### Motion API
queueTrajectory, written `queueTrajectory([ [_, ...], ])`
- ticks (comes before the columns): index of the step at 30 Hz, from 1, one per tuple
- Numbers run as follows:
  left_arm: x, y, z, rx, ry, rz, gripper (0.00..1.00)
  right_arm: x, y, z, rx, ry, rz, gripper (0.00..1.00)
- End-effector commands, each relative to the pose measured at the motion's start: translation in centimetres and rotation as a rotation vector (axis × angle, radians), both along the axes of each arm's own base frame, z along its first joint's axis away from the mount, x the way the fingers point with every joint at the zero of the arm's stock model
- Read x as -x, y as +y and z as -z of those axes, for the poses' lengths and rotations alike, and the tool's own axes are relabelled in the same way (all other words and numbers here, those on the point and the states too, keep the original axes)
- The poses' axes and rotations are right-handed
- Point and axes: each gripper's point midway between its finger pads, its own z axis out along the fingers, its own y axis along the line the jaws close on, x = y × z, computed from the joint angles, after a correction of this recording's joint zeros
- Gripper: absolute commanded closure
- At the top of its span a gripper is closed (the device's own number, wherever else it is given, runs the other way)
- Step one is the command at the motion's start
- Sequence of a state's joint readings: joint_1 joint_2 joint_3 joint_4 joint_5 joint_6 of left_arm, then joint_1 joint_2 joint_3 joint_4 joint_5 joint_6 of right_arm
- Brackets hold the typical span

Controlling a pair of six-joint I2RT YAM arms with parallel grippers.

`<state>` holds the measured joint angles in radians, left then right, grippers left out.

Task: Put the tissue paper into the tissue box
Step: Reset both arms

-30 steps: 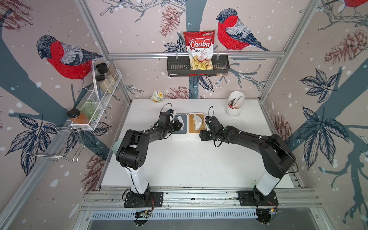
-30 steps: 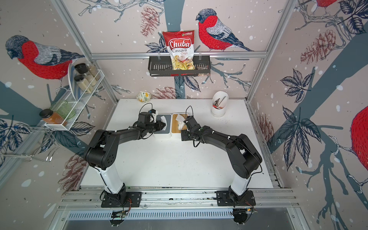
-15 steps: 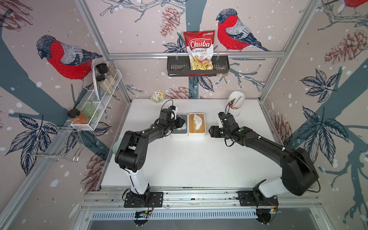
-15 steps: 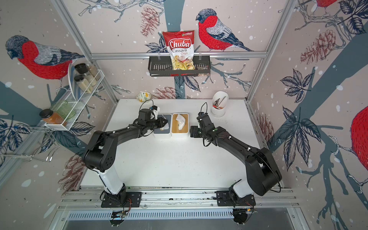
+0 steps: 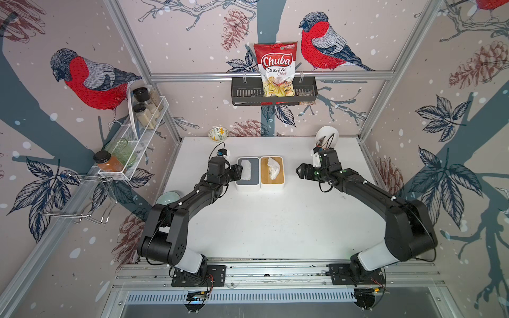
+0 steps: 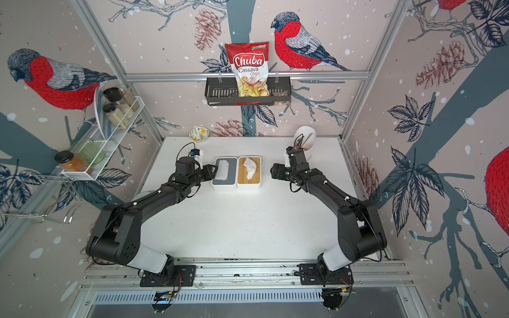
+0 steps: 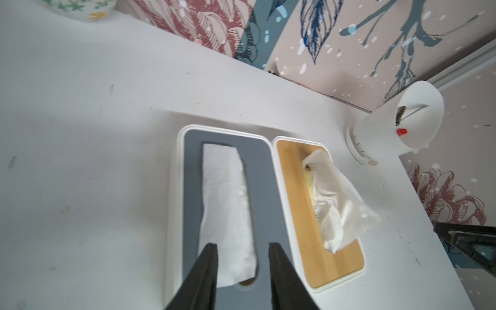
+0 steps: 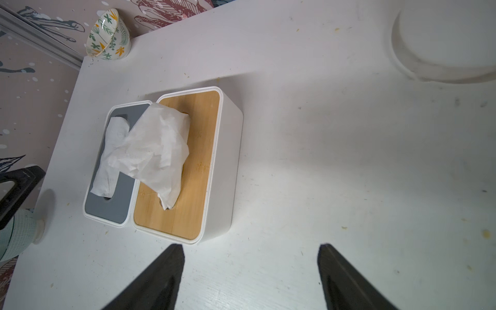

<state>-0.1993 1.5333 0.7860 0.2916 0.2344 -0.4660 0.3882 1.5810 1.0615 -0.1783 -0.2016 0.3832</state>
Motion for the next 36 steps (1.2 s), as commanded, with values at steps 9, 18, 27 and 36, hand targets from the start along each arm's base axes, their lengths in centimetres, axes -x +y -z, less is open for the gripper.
queueTrajectory([
  [9, -1.9, 1.7, 5.5, 0.167, 0.112, 0.012, 0.64, -4.1, 4.4, 2.2, -0.068, 0.016, -0.121, 0.21],
  [18, -2.7, -0.2, 6.0, 0.218, 0.120, 0.086, 0.67, -5.5, 6.9, 3.3, -0.116, 0.032, -0.152, 0.31],
  [27, -2.5, -1.4, 5.8, 0.219, 0.115, 0.121, 0.67, -4.5, 5.4, 1.6, -0.087, -0.006, -0.117, 0.30],
  [36, -0.5, 2.1, -1.2, -0.006, -0.166, 0.003, 0.54, -2.1, -1.9, -5.6, 0.104, -0.261, 0.075, 0.10],
])
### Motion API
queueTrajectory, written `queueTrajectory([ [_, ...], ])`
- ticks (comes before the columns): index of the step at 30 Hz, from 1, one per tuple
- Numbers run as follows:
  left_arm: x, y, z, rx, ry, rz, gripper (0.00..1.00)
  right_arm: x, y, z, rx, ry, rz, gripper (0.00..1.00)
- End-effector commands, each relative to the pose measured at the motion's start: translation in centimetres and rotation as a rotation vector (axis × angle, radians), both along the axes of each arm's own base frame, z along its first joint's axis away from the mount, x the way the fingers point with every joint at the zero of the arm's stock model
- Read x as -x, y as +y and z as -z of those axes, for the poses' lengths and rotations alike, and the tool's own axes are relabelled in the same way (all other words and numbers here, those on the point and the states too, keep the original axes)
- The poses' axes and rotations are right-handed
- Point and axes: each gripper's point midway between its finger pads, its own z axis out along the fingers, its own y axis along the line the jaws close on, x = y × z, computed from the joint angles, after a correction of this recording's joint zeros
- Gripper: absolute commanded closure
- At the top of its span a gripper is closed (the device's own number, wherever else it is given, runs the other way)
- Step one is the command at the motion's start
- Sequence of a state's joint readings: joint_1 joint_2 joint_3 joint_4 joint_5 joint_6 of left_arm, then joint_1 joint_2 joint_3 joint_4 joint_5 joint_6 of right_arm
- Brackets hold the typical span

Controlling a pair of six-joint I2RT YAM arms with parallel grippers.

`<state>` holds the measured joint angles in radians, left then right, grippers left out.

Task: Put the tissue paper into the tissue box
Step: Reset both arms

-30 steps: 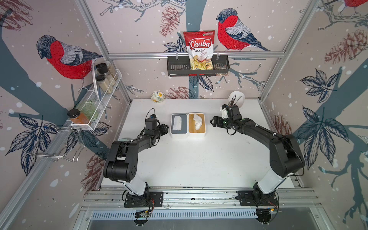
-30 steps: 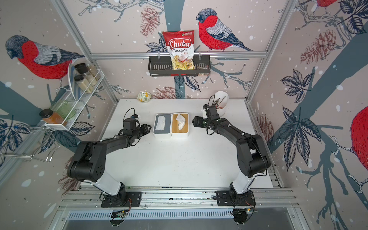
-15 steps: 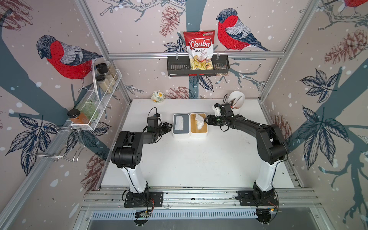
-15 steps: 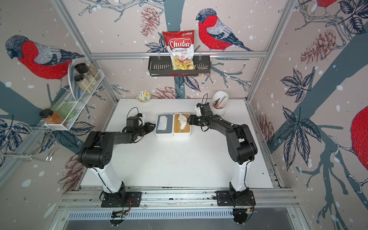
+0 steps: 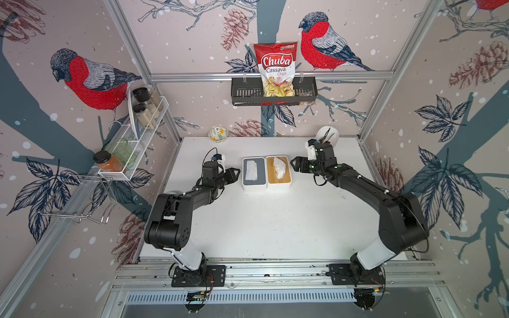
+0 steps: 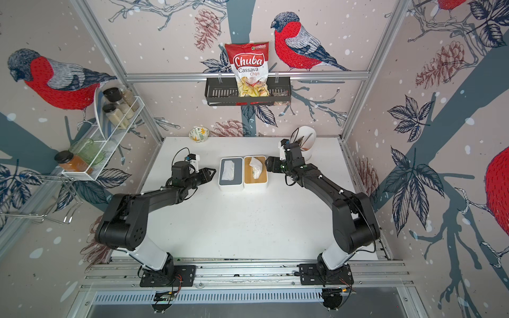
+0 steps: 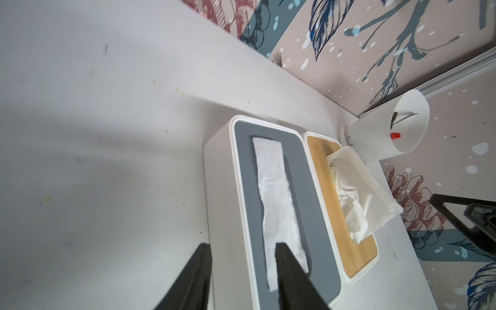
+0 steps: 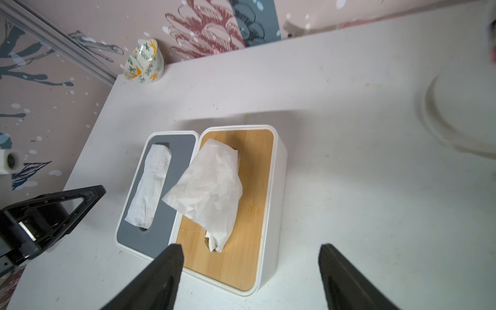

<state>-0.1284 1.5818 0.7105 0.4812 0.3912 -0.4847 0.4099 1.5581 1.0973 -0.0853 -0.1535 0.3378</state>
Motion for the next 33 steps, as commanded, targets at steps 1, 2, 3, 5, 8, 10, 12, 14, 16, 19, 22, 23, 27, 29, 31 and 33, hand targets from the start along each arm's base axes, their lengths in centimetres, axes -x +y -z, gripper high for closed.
queueTrajectory([
  [1, 0.1, 1.9, -2.5, -0.122, -0.140, -0.072, 0.51, 0.1, -3.8, -2.2, 0.114, -0.122, 0.123, 0.07],
  [2, 0.6, 2.2, -3.1, -0.145, -0.163, -0.085, 0.49, 0.4, -4.7, -3.0, 0.127, -0.163, 0.149, 0.05],
  [3, 1.1, 2.5, -3.2, -0.171, -0.172, -0.098, 0.49, 0.8, -5.4, -3.5, 0.143, -0.198, 0.167, 0.03],
  [5, 2.1, 3.5, -3.9, -0.235, -0.210, -0.154, 0.46, 1.4, -7.3, -3.9, 0.170, -0.271, 0.237, 0.00],
  [8, 3.6, 5.1, -5.5, -0.305, -0.308, -0.239, 0.37, 1.7, -9.6, -3.9, 0.152, -0.307, 0.315, 0.00],
  [10, 4.5, 6.6, -6.1, -0.315, -0.354, -0.325, 0.13, 1.5, -10.8, -3.5, 0.159, -0.294, 0.355, 0.00],
  [12, 5.0, 7.3, -5.8, -0.341, -0.362, -0.348, 0.11, 1.4, -12.0, -3.0, 0.161, -0.279, 0.389, 0.00],
  [14, 5.1, 7.1, -5.4, -0.380, -0.367, -0.316, 0.09, 1.6, -13.7, -3.1, 0.156, -0.292, 0.450, 0.00],
  [16, 5.3, 7.7, -5.0, -0.375, -0.355, -0.353, 0.09, 1.9, -15.0, -2.9, 0.168, -0.330, 0.479, 0.00],
  [19, 5.9, 9.2, -5.0, -0.392, -0.346, -0.436, 0.08, 2.8, -17.8, -2.5, 0.220, -0.385, 0.580, 0.00],
  [22, 6.4, 11.0, -5.7, -0.470, -0.384, -0.523, 0.08, 3.5, -20.2, -2.0, 0.246, -0.381, 0.659, 0.00],
  [23, 6.5, 11.4, -5.8, -0.502, -0.401, -0.528, 0.09, 3.6, -20.8, -1.7, 0.246, -0.380, 0.677, 0.00],
  [27, 7.8, 12.5, -5.6, -0.602, -0.561, -0.547, 0.08, 3.6, -22.8, -0.1, 0.260, -0.384, 0.722, 0.00],
  [29, 7.6, 13.7, -3.9, -0.597, -0.535, -0.578, 0.07, 3.5, -23.4, 0.9, 0.287, -0.384, 0.729, 0.00],
  [31, 7.6, 13.9, -2.9, -0.588, -0.559, -0.575, 0.07, 3.4, -23.9, 1.7, 0.311, -0.386, 0.733, 0.00],
  [33, 7.6, 14.1, -2.8, -0.581, -0.598, -0.584, 0.03, 3.3, -24.2, 3.1, 0.346, -0.395, 0.719, 0.00],
])
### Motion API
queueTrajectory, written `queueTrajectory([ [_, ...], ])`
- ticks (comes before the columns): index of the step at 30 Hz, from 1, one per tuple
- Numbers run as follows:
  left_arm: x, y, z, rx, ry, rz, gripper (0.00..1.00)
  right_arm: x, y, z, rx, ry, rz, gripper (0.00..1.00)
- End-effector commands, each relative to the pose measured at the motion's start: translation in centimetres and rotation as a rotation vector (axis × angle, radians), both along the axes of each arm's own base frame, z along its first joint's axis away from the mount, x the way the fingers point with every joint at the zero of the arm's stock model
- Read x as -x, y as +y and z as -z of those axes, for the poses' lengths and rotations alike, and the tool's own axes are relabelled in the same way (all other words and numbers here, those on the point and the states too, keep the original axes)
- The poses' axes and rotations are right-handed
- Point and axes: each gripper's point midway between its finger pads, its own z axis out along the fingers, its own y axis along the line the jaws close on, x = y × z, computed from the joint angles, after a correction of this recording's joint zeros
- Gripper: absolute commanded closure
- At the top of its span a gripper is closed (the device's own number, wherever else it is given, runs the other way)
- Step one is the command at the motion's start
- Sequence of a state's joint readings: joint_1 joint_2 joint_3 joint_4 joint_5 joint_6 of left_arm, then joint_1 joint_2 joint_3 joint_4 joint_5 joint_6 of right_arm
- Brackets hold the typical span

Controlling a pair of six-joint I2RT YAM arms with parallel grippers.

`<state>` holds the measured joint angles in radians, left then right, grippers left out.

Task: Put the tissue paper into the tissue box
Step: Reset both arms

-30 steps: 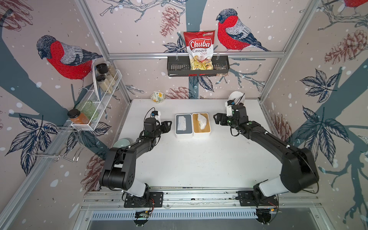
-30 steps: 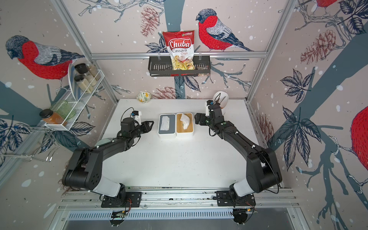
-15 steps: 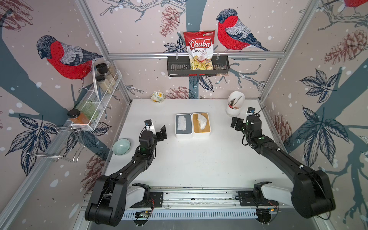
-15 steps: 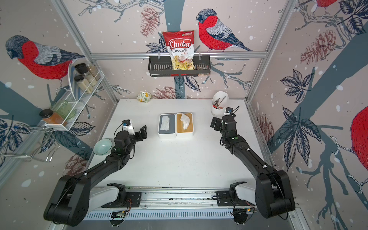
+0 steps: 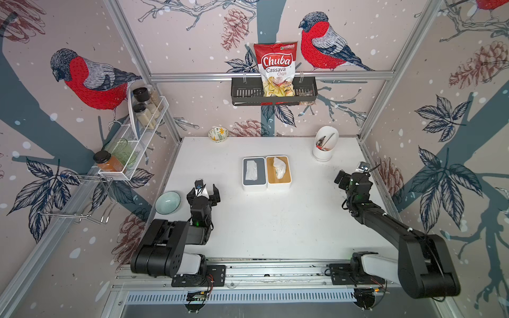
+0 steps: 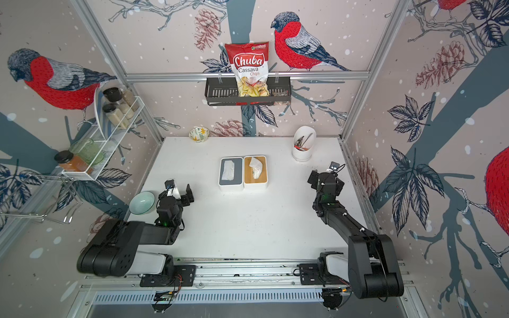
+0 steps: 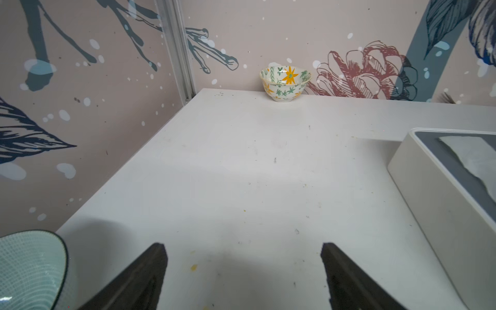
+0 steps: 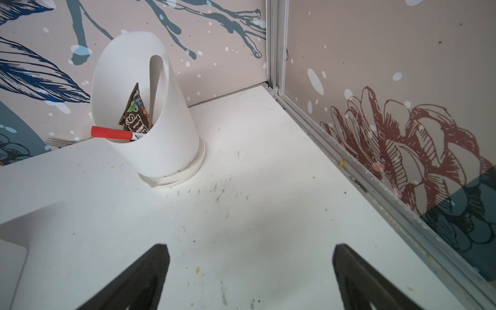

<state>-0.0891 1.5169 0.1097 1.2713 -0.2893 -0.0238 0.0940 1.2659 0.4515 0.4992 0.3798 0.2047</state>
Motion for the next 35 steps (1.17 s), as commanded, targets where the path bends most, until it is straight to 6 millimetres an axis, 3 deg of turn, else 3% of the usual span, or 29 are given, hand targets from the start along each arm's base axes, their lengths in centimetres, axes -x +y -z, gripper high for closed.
queueTrajectory([
  [1, -0.6, 0.1, -5.2, 0.001, -0.233, 0.011, 0.03, -0.5, -0.5, -1.0, 0.087, -0.105, -0.018, 0.00],
  [3, -1.9, 0.2, -4.1, 0.027, -0.150, 0.020, 0.03, -0.1, -0.1, -0.9, 0.147, -0.156, -0.077, 0.00],
  [5, -2.6, -0.2, -4.5, 0.007, -0.175, 0.053, 0.03, -0.2, -1.2, 0.5, 0.077, -0.136, -0.057, 0.00],
  [10, -2.7, -0.3, -4.3, 0.011, -0.165, 0.059, 0.03, 0.8, 0.8, -1.0, 0.024, -0.264, -0.191, 0.00],
  [14, -3.2, -0.9, -4.0, 0.005, -0.139, 0.090, 0.02, 0.7, 1.6, 0.8, 0.083, -0.243, -0.179, 0.00],
  [15, -3.3, -0.9, -3.9, 0.005, -0.129, 0.094, 0.02, 0.6, 1.8, 0.5, 0.101, -0.278, -0.178, 0.00],
  [17, -3.5, -1.0, -3.8, 0.001, -0.123, 0.100, 0.02, 1.4, 1.0, 0.5, 0.093, -0.279, -0.129, 0.00],
  [22, -3.5, -1.1, -3.8, 0.000, -0.119, 0.104, 0.02, 0.1, 1.4, 1.1, 0.072, -0.227, -0.177, 0.00],
  [35, -3.5, -1.1, -3.8, 0.002, -0.121, 0.105, 0.02, 0.0, 1.4, 1.2, 0.062, -0.225, -0.186, 0.00],
])
